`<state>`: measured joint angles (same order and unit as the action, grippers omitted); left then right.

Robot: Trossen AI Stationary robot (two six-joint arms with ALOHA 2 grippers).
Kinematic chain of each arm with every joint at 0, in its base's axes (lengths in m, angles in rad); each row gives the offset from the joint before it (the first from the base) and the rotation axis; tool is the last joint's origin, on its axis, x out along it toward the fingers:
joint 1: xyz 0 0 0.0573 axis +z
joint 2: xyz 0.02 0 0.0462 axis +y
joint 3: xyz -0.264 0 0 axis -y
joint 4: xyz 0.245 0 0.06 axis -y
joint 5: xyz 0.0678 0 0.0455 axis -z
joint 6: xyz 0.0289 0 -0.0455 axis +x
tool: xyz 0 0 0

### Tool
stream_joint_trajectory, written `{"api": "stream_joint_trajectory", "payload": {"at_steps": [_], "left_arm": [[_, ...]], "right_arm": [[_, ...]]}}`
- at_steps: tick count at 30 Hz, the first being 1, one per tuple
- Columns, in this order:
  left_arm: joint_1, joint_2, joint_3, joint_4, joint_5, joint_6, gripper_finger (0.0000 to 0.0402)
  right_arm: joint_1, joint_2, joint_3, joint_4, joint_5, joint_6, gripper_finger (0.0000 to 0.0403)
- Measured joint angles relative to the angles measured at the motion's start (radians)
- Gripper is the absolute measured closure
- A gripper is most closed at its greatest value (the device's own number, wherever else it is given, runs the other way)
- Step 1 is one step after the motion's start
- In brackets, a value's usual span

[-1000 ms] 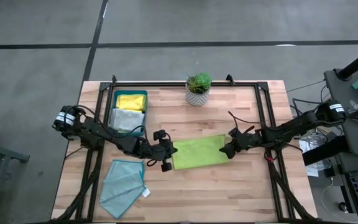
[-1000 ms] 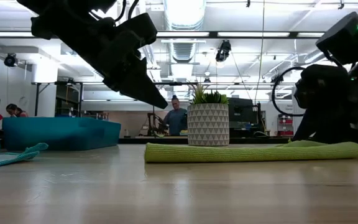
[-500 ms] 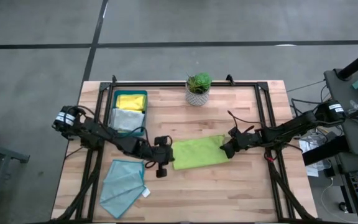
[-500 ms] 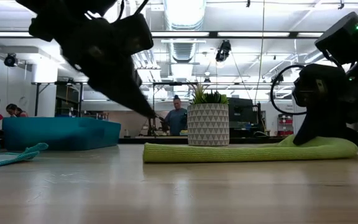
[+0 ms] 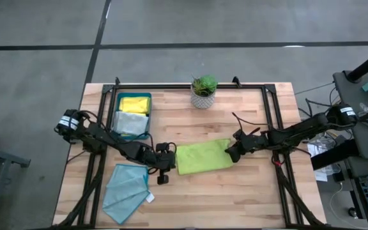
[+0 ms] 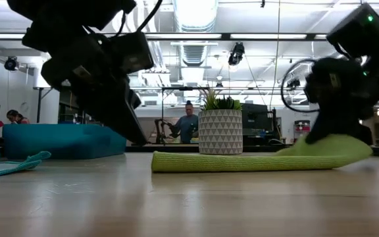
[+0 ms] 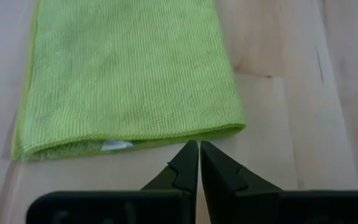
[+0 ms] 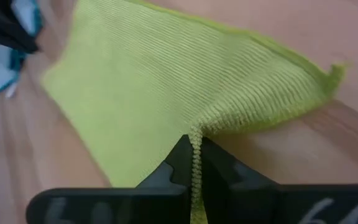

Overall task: Fold microfiber towels
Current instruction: Fold the green towel

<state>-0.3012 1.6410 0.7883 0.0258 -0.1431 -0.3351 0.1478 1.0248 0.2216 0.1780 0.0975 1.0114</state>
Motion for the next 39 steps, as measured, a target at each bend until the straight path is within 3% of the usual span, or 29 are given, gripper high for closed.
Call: {"api": "stream_joint_trajectory", "payload": {"at_steps": [4,13,18,24,31,39], "left_arm": [[0.0,0.026,0.0,0.01,0.0,-0.001,0.0398],[0.0,0.085,-0.003,0.04,-0.003,-0.026,0.0398],[0.0,0.129,-0.003,0.134,-0.019,-0.026,0.0398],[0.0,0.147,-0.003,0.193,-0.052,-0.023,0.0398],[0.01,0.155,-0.003,0.211,-0.093,-0.026,0.0398],[0.025,0.204,-0.003,0.299,-0.103,-0.024,0.0398]], "right_arm": [[0.0,0.0,0.089,-0.122,0.0,-0.042,0.0394],[0.0,0.0,0.365,-0.67,0.037,-0.097,0.0394],[-0.011,0.016,0.485,-0.883,0.069,-0.108,0.0394],[-0.011,0.108,0.539,-0.885,0.071,-0.108,0.0394],[-0.011,0.274,0.572,-0.703,0.0,-0.164,0.0394],[-0.011,0.433,0.708,-0.688,-0.002,-0.218,0.0394]]}}
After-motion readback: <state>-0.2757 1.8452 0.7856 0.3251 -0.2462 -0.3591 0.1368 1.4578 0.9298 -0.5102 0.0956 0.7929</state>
